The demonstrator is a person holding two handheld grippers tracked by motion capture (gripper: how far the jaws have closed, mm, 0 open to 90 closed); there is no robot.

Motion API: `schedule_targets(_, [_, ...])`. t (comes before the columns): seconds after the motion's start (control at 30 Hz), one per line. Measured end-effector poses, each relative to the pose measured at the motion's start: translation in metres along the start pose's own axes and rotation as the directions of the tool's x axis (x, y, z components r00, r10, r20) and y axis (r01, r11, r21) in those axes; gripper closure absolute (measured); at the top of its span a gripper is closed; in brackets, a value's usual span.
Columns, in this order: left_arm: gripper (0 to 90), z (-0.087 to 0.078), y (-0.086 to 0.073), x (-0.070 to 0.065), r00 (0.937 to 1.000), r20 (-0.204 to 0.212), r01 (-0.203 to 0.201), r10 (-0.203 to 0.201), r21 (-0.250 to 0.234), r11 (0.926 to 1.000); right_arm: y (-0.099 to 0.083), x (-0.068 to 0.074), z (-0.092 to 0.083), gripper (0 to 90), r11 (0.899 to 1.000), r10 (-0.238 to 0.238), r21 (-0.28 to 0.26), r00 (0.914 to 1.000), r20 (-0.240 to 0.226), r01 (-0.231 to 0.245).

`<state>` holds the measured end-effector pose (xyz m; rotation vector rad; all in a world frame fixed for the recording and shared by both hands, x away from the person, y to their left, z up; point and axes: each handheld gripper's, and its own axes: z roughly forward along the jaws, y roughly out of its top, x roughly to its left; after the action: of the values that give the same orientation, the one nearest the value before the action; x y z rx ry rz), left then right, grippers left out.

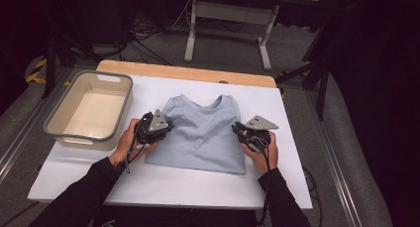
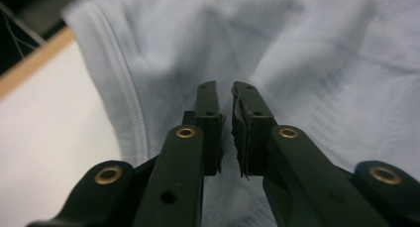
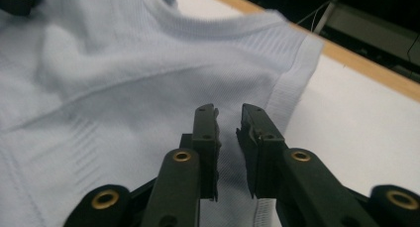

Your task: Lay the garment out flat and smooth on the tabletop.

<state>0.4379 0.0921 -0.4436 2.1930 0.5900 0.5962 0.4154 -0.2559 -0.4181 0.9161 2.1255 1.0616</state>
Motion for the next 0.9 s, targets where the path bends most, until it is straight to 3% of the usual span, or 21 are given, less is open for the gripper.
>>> schedule_targets(0.2, [83.2,0.016,-0.01,0.007,0.9982,0.041,0.04,-0.043,0.075,0.9964,-0.013,-0.005,0.017,79.3,0.996,0.029,0.084,0.9992,-0.029,-0.027])
schedule_targets(0.33, [83.6,0.016,-0.011,0.008,0.9959,0.063,0.059,-0.064,0.078,0.9952,-0.018,-0.006,0.022,79.4,0.993,0.044,0.113,0.9983,-0.039,-0.04])
schedule_targets(0.4, [84.5,0.015,-0.013,0.008,0.9923,0.094,0.073,-0.08,0.083,0.9939,-0.023,-0.006,0.024,79.5,0.989,0.053,0.14,0.9975,-0.047,-0.046])
schedule_targets(0.7, [85.0,0.008,-0.015,0.0,0.9904,0.13,0.033,-0.046,0.096,0.9948,-0.032,-0.002,0.018,79.9,0.987,0.068,0.15,0.9958,-0.061,-0.058])
schedule_targets(0.77, [81.9,0.003,-0.015,-0.002,0.993,0.117,0.004,-0.016,0.1,0.9949,-0.034,-0.001,0.014,79.0,0.987,0.064,0.153,0.9959,-0.064,-0.054])
schedule_targets(0.83, [76.6,0.002,-0.015,-0.003,0.9933,0.115,0.002,-0.013,0.096,0.9953,-0.034,0.0,0.012,77.6,0.987,0.056,0.151,0.9966,-0.061,-0.046])
schedule_targets(0.9, [74.5,-0.003,-0.015,-0.004,0.996,0.089,-0.002,-0.003,0.059,0.9982,-0.033,-0.001,0.008,74.1,0.99,0.053,0.135,0.9972,-0.053,-0.045])
